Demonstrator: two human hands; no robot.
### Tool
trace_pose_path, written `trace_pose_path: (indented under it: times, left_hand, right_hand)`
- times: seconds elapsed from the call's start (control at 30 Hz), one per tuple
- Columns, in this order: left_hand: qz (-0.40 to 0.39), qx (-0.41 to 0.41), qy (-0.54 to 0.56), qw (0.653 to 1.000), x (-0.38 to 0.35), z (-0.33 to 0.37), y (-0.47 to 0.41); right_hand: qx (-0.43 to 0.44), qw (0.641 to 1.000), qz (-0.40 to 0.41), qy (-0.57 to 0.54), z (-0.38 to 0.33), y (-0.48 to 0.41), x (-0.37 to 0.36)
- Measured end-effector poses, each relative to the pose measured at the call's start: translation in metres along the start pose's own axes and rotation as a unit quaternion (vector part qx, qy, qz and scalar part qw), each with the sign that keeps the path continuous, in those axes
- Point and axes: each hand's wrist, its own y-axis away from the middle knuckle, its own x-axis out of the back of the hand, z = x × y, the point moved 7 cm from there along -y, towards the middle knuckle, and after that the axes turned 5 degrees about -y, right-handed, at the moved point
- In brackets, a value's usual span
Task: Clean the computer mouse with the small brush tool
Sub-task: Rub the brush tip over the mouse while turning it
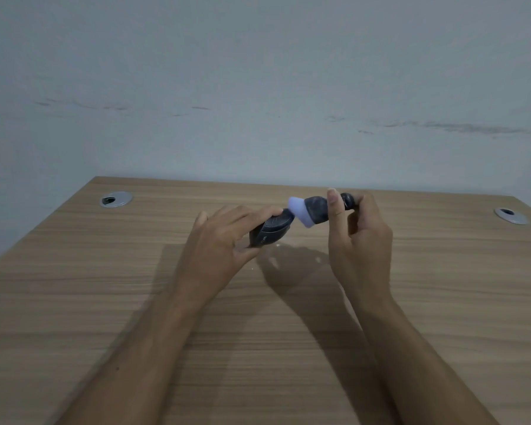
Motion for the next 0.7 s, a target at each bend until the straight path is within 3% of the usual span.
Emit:
trace_pose_path:
  times: [0.13,0.23,0.33,0.47,0.6,0.7]
  left_hand:
    - [0.019,0.005,-0.003,1.0,-0.002,-0.003,-0.001]
    - [-0.001,0.048,0.058,0.997,0.002,-0.008,0.002]
    - [-0.007,0.098,0.125,0.987,0.0,-0.011,0.004]
    - [-0.007,0.168,0.193,0.967,-0.007,-0.013,0.005]
    - [0.004,0.217,0.225,0.95,-0.004,-0.017,0.01]
    - [0.011,0.248,0.244,0.938,-0.006,-0.019,0.011]
  right_hand:
    - [0.03,0.998,-0.052,-0.018,-0.014,0.008,-0.014]
    - [0.0,1.0,-0.022,0.021,0.006,-0.001,-0.01]
    - [-0.037,0.999,-0.018,-0.03,0.012,0.001,-0.005]
    - [0.01,0.994,-0.094,-0.056,-0.014,0.013,-0.023]
    - [-0.022,0.999,-0.039,0.009,0.01,0.003,-0.017]
    - [-0.047,0.998,-0.03,-0.028,0.014,0.004,-0.01]
